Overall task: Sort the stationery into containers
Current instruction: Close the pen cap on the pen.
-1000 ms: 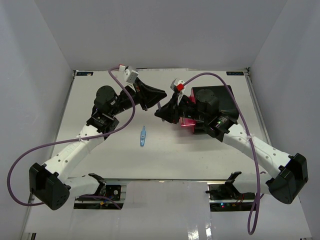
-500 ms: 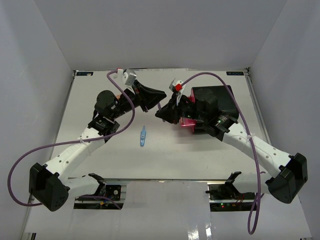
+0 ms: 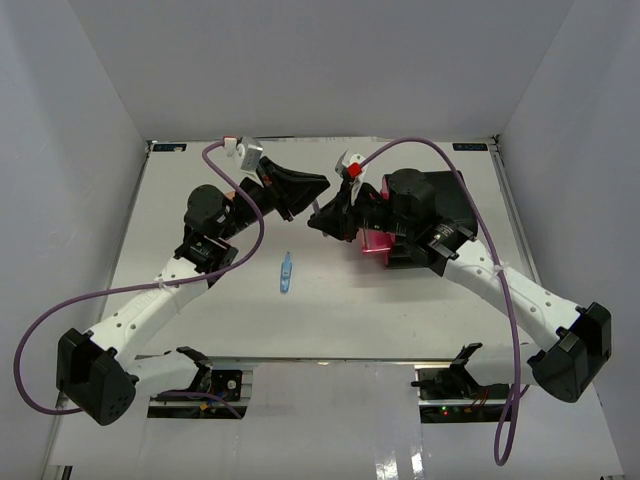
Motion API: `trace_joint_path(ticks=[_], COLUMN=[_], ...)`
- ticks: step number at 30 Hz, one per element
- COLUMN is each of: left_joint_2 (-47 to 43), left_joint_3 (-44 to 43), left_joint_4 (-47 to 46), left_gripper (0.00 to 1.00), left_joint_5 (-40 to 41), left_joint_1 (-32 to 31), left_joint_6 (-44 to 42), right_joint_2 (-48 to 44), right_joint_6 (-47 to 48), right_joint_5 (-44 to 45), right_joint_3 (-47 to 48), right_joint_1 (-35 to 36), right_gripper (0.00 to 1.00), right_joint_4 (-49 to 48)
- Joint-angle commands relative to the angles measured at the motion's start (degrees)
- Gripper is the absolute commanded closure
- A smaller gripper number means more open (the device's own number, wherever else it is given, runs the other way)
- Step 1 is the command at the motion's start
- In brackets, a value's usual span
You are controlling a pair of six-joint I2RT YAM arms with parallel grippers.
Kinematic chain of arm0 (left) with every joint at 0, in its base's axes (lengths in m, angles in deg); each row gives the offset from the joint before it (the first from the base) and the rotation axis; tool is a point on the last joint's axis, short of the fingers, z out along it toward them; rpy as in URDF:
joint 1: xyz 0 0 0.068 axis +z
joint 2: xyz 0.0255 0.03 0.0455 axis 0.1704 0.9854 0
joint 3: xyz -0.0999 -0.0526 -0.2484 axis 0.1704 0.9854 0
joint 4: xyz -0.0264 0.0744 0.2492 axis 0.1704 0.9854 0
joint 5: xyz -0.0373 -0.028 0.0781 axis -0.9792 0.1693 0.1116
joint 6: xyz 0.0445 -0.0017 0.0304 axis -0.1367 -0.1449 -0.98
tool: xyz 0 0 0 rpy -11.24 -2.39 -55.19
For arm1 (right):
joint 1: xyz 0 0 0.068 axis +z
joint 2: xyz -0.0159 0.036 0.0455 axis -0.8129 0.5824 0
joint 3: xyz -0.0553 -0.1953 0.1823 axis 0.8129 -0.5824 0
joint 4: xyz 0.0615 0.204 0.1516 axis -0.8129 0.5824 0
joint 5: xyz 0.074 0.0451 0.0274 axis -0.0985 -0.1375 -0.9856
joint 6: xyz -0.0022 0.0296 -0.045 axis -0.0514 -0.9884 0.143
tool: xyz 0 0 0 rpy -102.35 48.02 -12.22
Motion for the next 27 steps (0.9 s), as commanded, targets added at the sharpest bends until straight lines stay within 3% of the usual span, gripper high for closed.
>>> trace_joint_path(ticks=[1, 12, 27], left_joint_2=[2.5, 4.5, 7.5], left_joint_3=[3.2, 2.0, 4.4], left_joint_4=[13.3, 21.4, 18.7], left_gripper=[1.0, 1.0, 1.0], left_joint_5=[-8.6, -7.2, -5.9], left_joint_1=[-2.4, -2.6, -4.7], left_joint_6=[1.1, -2.7, -1.4], right_joint_2=[-1.6, -1.0, 1.5], right_joint_6=[0.7, 1.2, -1.0], right_joint_5=[3.9, 3.8, 1.9], right_joint_3=[9.3, 12.4, 17.4], right_joint_1=[-1.7, -3.9, -6.4], right_gripper=[0.92, 0.92, 0.92], right_joint_4=[-19.6, -19.7, -22.3])
